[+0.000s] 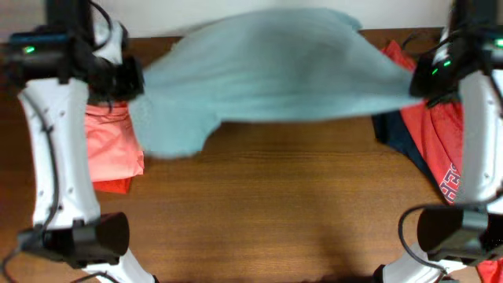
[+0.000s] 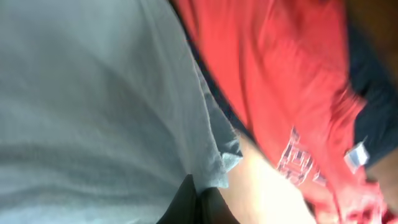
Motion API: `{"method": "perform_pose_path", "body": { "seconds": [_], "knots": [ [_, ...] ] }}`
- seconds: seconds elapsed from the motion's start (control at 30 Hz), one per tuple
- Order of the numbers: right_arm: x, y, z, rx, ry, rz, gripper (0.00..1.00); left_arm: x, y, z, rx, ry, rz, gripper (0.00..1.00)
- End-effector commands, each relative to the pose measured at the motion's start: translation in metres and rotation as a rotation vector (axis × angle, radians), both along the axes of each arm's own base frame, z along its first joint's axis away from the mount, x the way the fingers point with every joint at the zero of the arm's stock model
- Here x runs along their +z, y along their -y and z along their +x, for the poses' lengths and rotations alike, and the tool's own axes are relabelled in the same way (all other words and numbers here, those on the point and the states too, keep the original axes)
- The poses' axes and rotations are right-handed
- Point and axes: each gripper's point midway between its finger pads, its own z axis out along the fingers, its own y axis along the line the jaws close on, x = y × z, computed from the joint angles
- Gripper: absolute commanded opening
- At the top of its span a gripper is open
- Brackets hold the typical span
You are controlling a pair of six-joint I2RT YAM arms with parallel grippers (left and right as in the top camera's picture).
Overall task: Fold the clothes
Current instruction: 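Lay the stretched shirt flat on the table with both grippers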
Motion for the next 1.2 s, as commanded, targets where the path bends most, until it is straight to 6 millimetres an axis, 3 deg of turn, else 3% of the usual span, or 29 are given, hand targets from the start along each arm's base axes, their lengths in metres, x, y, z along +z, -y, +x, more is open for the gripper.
{"method": "perform_pose_path", "body": {
  "seconds": [0.0,0.13,0.27,0.43,0.6,0.83,1.17],
  "knots": [
    [-0.042,0.004,-0.024,-0.002,-0.158,-0.009,0.04,-0.057,0.007,-0.018,-0.058,-0.203,-0.005,0.00],
    [-0.088,-0.002,-0.054,0.001,-0.317,0.020,0.04,-0.117,0.002,-0.051,-0.055,-0.414,0.020,0.00],
    [-0.119,-0.006,-0.077,0.003,-0.420,0.038,0.04,-0.157,-0.001,-0.080,-0.056,-0.548,0.039,0.00],
    [-0.148,-0.011,-0.104,0.000,-0.521,0.057,0.04,-0.189,-0.005,-0.117,-0.062,-0.688,0.061,0.00],
    [-0.161,-0.014,-0.123,-0.025,-0.584,0.068,0.04,-0.200,-0.009,-0.138,-0.066,-0.764,0.082,0.00],
    [-0.164,-0.016,-0.129,-0.036,-0.599,0.075,0.04,-0.198,-0.009,-0.140,-0.066,-0.760,0.081,0.00],
    [-0.167,-0.010,-0.088,-0.045,-0.403,0.069,0.04,-0.183,-0.010,-0.085,-0.007,-0.460,0.002,0.00]
  ]
}}
